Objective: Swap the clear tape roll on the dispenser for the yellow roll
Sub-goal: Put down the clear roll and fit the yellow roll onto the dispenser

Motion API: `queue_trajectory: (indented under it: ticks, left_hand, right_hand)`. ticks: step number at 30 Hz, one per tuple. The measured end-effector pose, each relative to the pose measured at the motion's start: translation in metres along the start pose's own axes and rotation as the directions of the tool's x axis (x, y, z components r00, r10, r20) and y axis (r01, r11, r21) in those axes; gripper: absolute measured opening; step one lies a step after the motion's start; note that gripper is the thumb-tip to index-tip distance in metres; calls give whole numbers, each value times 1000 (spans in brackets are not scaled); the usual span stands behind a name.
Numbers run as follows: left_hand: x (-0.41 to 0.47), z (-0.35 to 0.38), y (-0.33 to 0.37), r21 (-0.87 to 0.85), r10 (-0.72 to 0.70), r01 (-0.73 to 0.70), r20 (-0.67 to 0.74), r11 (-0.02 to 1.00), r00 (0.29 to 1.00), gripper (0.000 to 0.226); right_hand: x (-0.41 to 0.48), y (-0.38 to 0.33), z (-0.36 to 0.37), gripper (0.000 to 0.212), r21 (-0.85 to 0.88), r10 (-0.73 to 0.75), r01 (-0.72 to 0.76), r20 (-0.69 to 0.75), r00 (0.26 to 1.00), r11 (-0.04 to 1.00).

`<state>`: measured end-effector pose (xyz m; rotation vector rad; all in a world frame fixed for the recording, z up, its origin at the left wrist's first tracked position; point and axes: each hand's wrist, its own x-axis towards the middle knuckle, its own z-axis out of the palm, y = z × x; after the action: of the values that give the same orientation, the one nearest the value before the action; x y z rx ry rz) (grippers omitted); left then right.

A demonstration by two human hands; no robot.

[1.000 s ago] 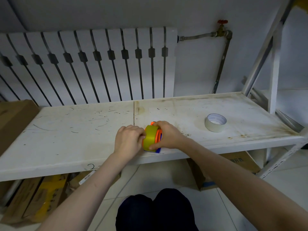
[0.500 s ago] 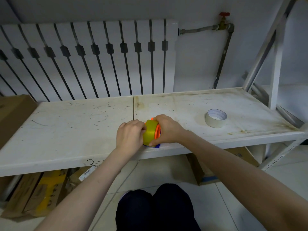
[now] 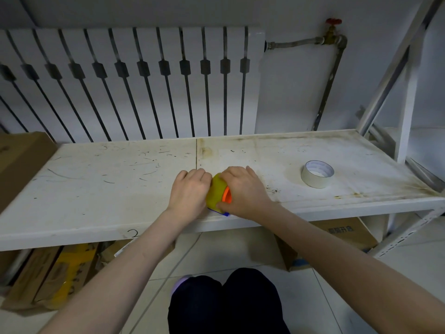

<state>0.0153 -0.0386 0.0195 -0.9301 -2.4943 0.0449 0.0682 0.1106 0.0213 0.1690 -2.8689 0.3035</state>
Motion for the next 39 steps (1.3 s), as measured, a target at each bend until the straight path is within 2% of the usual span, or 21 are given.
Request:
queue_trajectory:
  ticks: [2,4,10,14,16,20,22,24,26,28,30,32,33,34,37,39]
  left_hand:
    - [-1,1,0,-9,-24,24,11,1000,1000,26]
    - [-3,1,1,-41,-57,58,31,997,998,26]
    - [-15,5,4,-39,-81,82,42,996,996,32]
    - [-29,4,9,-56,-89,91,30,994,996,33]
    - [-32,3,11,-84,-117,118,19,990,993,34]
    - [-31,0,12,-139,-164,160,-19,977,986,28]
    - [-30,-1,12,-187,-173,161,-53,969,983,14]
    - [-29,-1,13,-267,-197,171,-75,949,978,13]
    - [-29,0,13,-429,-283,228,-68,874,957,14]
    - [-30,0,14,-596,-368,284,-20,751,930,15]
    - [-35,-2,17,-672,-372,348,116,654,921,39]
    - [-37,-4,23,-617,-329,397,227,679,916,69]
    - [-35,-6,26,-580,-332,407,237,706,913,78]
    - [-32,-9,29,-558,-352,412,217,720,910,78]
    - [-20,-16,32,-546,-399,380,89,746,912,41]
    - [-18,-18,32,-559,-409,382,81,736,909,32]
  right_hand:
    - [-7,-5,3,53,-49,-33,28,-117,993,998]
    - [-11,-9,7,46,-88,-32,14,-207,978,996]
    - [-3,-19,2,52,-218,19,-45,-121,993,975]
    - [1,-22,-7,44,-275,13,-34,-79,997,961]
    - [1,-25,-7,37,-306,1,-32,-101,995,951]
    - [-5,-28,11,23,-155,-115,78,-247,962,985]
    - [-7,-28,10,23,-96,-73,46,-310,948,994]
    - [-4,-27,8,23,-70,-60,38,-338,939,997]
    - [-2,-27,9,23,-79,-83,60,-328,941,995]
    - [-2,-27,9,23,-76,-73,53,-302,951,996]
    - [-1,-27,8,21,-61,-20,2,-294,956,998]
    - [1,-27,6,18,-31,53,-65,-291,955,997]
    - [2,-28,3,18,-8,88,-94,-276,957,996]
    - [4,-29,1,20,12,114,-115,-246,963,993]
    - [4,-32,-4,24,83,178,-166,-170,969,983]
    - [5,-31,-7,24,145,222,-201,-147,964,969]
